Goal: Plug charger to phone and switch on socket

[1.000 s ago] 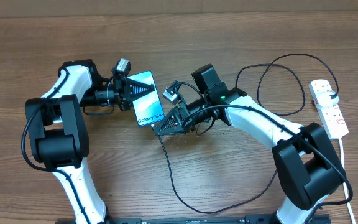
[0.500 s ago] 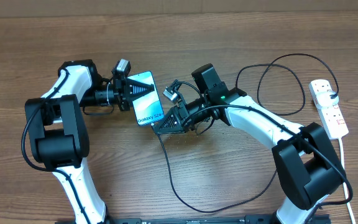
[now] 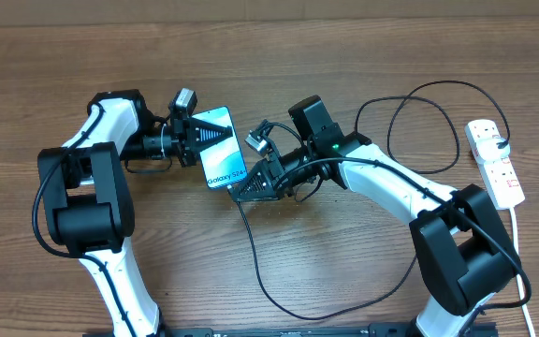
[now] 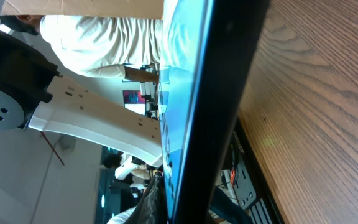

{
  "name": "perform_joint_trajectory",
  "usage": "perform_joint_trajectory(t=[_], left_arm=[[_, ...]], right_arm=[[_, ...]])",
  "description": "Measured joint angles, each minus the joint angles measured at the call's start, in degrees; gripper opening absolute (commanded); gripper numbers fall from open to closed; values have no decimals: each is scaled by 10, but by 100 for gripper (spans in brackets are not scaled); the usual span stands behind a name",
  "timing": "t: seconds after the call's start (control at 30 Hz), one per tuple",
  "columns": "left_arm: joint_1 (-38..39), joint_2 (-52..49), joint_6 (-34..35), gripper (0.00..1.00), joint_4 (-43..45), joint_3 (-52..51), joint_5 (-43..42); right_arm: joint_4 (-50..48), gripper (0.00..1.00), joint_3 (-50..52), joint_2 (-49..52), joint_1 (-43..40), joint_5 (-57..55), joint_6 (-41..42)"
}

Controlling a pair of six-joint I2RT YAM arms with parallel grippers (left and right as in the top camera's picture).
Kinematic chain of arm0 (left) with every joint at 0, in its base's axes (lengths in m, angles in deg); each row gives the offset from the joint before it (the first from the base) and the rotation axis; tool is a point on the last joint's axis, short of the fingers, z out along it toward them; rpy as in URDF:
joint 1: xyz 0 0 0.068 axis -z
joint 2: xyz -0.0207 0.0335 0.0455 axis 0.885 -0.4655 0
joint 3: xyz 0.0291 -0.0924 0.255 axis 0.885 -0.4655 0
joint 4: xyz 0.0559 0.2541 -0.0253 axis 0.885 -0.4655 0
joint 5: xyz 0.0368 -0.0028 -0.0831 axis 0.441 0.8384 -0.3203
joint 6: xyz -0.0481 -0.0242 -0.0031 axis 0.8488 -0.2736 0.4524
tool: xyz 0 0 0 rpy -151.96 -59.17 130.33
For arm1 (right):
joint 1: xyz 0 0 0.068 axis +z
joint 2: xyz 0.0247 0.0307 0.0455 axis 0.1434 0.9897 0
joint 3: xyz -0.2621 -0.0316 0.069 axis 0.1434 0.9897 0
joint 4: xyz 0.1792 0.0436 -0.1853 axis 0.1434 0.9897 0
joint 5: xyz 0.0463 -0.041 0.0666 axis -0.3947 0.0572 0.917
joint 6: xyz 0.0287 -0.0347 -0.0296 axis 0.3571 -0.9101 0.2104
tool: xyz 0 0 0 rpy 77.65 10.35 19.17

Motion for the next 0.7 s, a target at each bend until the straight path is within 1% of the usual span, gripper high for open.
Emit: perform_joint_trajectory(t=[0.7], left_arm=[[0, 0, 0, 4, 2, 0, 0]], right_arm=[[-2, 4, 0, 0, 0, -5, 5]])
